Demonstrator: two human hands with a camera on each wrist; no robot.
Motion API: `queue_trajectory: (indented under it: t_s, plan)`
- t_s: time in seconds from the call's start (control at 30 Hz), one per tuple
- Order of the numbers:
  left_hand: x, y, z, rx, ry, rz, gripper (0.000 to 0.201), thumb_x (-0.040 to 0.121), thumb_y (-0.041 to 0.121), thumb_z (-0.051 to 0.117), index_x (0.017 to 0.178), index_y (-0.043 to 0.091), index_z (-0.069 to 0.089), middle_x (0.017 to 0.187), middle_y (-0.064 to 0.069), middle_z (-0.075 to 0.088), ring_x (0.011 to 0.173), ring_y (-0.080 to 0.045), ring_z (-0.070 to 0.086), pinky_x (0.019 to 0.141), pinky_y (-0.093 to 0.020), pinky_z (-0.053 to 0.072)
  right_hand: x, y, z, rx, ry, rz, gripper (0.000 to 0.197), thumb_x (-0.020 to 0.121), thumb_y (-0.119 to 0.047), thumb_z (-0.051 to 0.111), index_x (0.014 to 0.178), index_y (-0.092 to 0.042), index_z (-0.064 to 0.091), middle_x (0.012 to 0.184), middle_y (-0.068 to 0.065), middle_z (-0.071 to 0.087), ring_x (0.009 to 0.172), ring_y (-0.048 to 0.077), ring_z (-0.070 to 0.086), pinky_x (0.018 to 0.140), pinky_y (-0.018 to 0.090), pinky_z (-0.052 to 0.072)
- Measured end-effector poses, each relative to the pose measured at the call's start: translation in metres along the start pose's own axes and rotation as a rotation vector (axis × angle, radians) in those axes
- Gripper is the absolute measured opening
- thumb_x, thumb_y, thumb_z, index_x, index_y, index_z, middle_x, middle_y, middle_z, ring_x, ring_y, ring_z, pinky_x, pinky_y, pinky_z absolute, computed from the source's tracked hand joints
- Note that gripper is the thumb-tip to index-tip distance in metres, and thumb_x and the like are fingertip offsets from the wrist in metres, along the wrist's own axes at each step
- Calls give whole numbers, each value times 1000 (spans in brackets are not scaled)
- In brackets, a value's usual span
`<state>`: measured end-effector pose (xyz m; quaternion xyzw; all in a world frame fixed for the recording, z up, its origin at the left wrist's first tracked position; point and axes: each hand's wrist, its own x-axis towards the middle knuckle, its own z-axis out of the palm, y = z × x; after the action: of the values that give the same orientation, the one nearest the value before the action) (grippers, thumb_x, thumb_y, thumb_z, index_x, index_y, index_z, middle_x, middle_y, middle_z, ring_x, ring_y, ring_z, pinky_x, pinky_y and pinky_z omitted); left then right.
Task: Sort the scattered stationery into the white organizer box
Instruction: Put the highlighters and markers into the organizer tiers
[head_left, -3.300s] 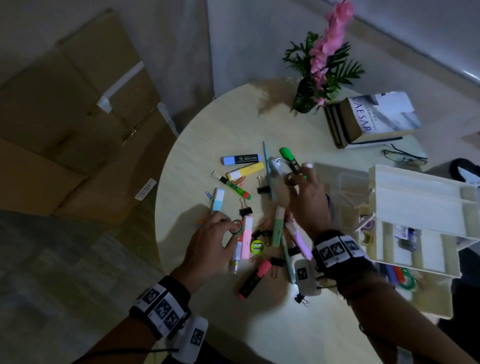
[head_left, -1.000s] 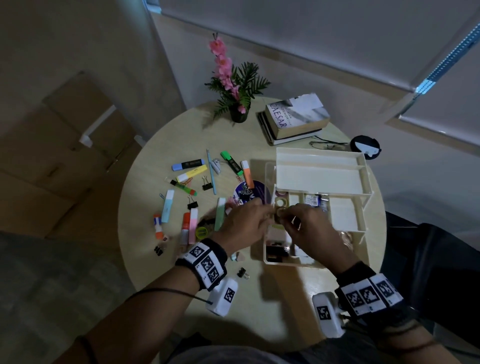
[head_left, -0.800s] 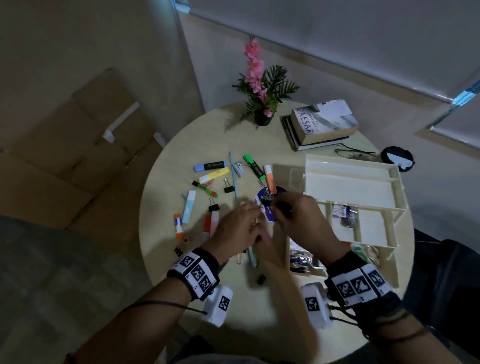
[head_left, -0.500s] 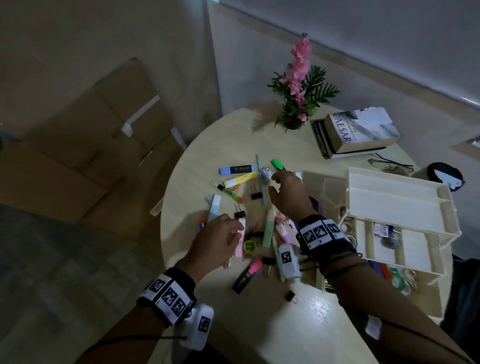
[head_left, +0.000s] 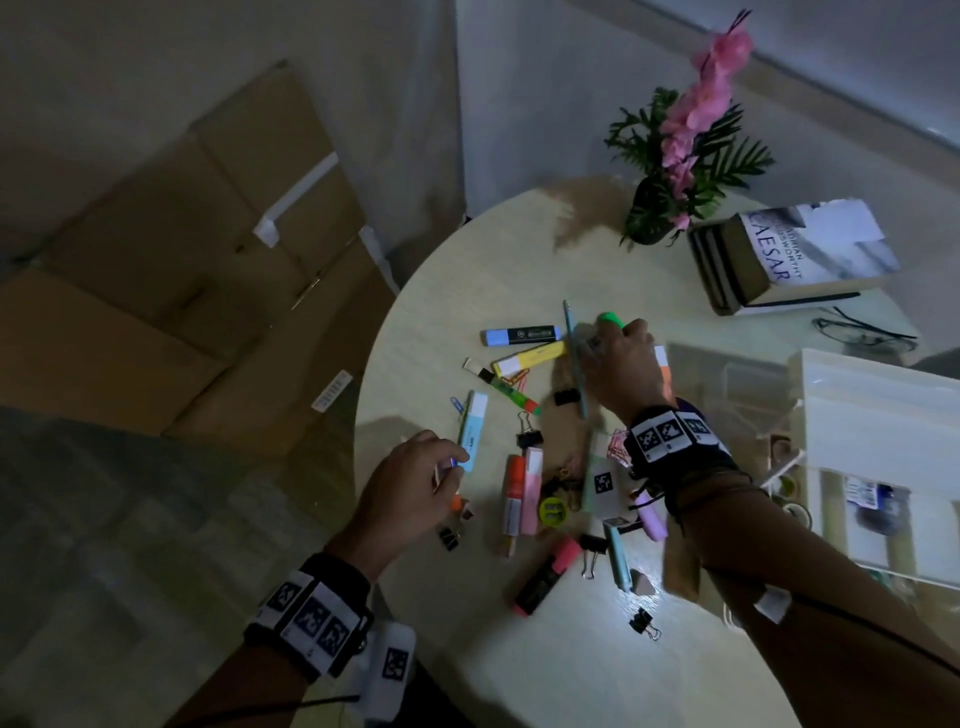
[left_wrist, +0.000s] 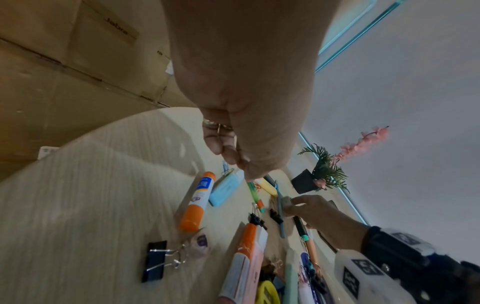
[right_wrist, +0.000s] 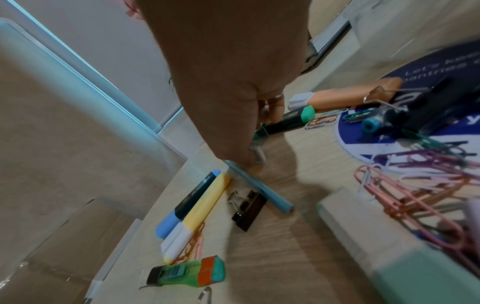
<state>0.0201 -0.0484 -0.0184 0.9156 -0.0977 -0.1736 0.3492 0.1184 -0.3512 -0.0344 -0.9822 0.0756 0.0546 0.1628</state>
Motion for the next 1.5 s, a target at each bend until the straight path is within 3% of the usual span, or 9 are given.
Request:
queue_trajectory:
  t_s: [0.07, 0.17, 0.4, 0.53, 0.63, 0.77, 0.9, 1.23, 1.5]
  plan:
    - [4, -1, 2, 2, -5, -26, 18, 95, 18, 70, 111, 23, 77, 97, 9, 64, 77, -5, 60, 71, -20, 53, -2, 2, 0, -7, 38, -22, 28, 101, -17, 62, 118, 5, 64, 110, 34, 60, 98, 54, 55, 85, 61, 52]
    - [11, 1, 4, 27, -4, -55, 18, 96, 18, 70, 113, 23, 76, 102, 7, 65, 88, -6, 63, 75, -18, 53, -4, 5, 1, -77, 38, 57, 46, 97, -35, 59, 130, -2, 61, 111, 26, 62, 102, 45, 55, 86, 51, 53]
    - [34, 11, 9, 89, 18, -121, 22, 95, 16, 69, 117, 22, 72, 113, 3, 66, 100, -12, 67, 82, -33, 61, -48, 8, -1, 166, 201, 94, 29, 89, -32, 71, 102, -8, 62, 98, 15, 68, 91, 36, 60, 77, 43, 50]
    - [50, 25, 16, 139, -38, -83, 22, 94, 16, 69, 116, 21, 71, 113, -2, 64, 101, -20, 65, 85, -39, 58, -88, 7, -8, 408, 17, 55, 22, 91, -33, 66, 77, -22, 52, 81, 2, 59, 76, 22, 57, 71, 32, 44]
    - [69, 40, 28, 154, -53, 31, 22, 94, 14, 66, 113, 23, 69, 116, 0, 63, 102, -21, 65, 83, -38, 57, -126, 11, -11, 420, -121, 71, 22, 94, -27, 72, 86, -19, 53, 78, -2, 60, 70, 16, 58, 65, 37, 47]
    - [111, 69, 51, 264, -87, 173, 34, 96, 6, 58, 122, 26, 66, 122, -3, 60, 106, -29, 64, 82, -44, 57, -172, 14, -19, 427, -96, 127, 18, 101, -30, 64, 92, -22, 51, 82, -2, 64, 73, 18, 63, 65, 40, 50]
    - [156, 96, 65, 392, -111, 310, 48, 92, -6, 53, 133, 17, 66, 131, -12, 57, 112, -39, 63, 91, -48, 56, -206, 13, -55, 477, -60, 212, 19, 106, -39, 53, 96, -23, 54, 75, -10, 61, 68, 3, 59, 59, 32, 39]
    - [203, 122, 71, 804, -275, 550, 33, 92, 2, 58, 114, 17, 78, 122, -9, 61, 112, -38, 60, 97, -46, 44, -249, 39, -92, 550, 99, 282, 5, 102, -36, 65, 105, -40, 63, 104, -15, 62, 83, 4, 68, 66, 16, 50]
    - [204, 114, 65, 937, -266, 792, 32, 81, 8, 71, 105, 29, 70, 118, -5, 53, 107, -32, 54, 94, -46, 39, -254, 41, -93, 553, 143, 312, 3, 98, -27, 73, 101, -26, 74, 90, -13, 76, 85, 3, 71, 74, 37, 59]
